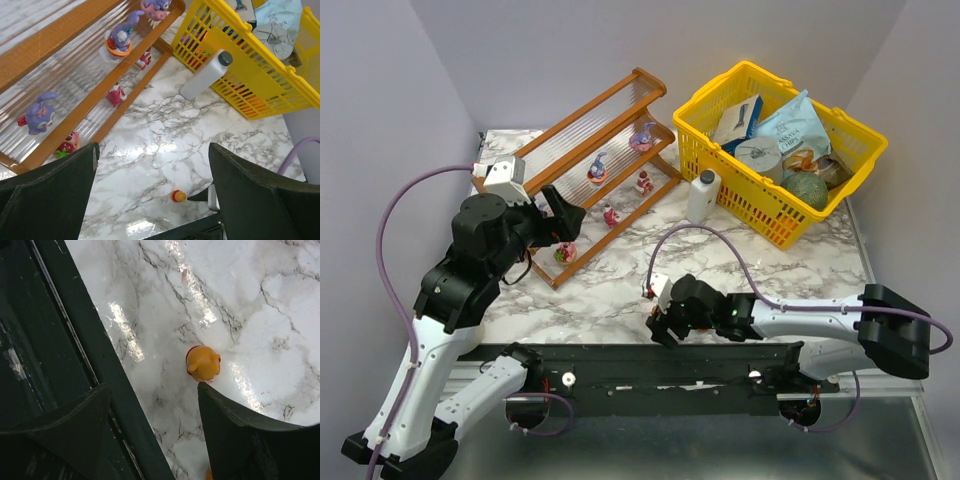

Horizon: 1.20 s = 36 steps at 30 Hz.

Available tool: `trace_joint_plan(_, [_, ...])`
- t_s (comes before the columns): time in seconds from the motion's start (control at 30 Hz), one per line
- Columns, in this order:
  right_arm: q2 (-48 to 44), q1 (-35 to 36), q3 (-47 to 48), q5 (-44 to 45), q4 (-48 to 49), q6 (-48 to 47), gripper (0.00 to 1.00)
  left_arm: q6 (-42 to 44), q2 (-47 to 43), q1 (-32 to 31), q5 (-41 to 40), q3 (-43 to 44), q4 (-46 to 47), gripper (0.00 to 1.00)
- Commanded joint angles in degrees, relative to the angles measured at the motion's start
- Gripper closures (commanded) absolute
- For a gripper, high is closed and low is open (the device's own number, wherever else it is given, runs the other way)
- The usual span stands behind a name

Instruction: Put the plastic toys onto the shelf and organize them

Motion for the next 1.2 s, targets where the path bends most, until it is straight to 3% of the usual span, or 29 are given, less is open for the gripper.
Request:
trace_joint_plan(0.0, [1.90, -1.61, -0.89, -1.03, 2.54, -2.97, 0.25, -0.19, -0.41, 0.17, -1.32, 3.65, -2.08, 0.01])
trace_joint_plan(0.17, [3.48, -5.91, -0.80, -3.76, 3.94, -4.73, 0.30, -0.46, -0.32, 0.17, -0.27, 5.24, -2.08, 0.01])
trace_joint_plan(0.4, [7.70, -6.71, 0.87, -4.02, 4.91, -8.60, 0.47, -0.46, 0.12, 0.17, -0.27, 6.64, -1.99, 0.01])
trace_joint_plan(0.97, [14.38, -6.88, 4.47, -2.18, 6.93, -12.20, 0.48, 2.44, 2.93, 0.17, -1.06, 9.63, -1.20, 0.01])
trace_joint_plan(1.07, [14.73, -6.80, 4.82, -2.18, 6.93, -12.11, 0.53, 2.79, 3.11, 0.17, -1.32, 9.90, -1.29, 0.01])
trace_joint_plan(1.17, [14.99, -6.80, 5.18, -2.09, 5.97, -11.41, 0.70, 3.06, 3.19, 0.17, -1.76, 9.90, -1.20, 0.01])
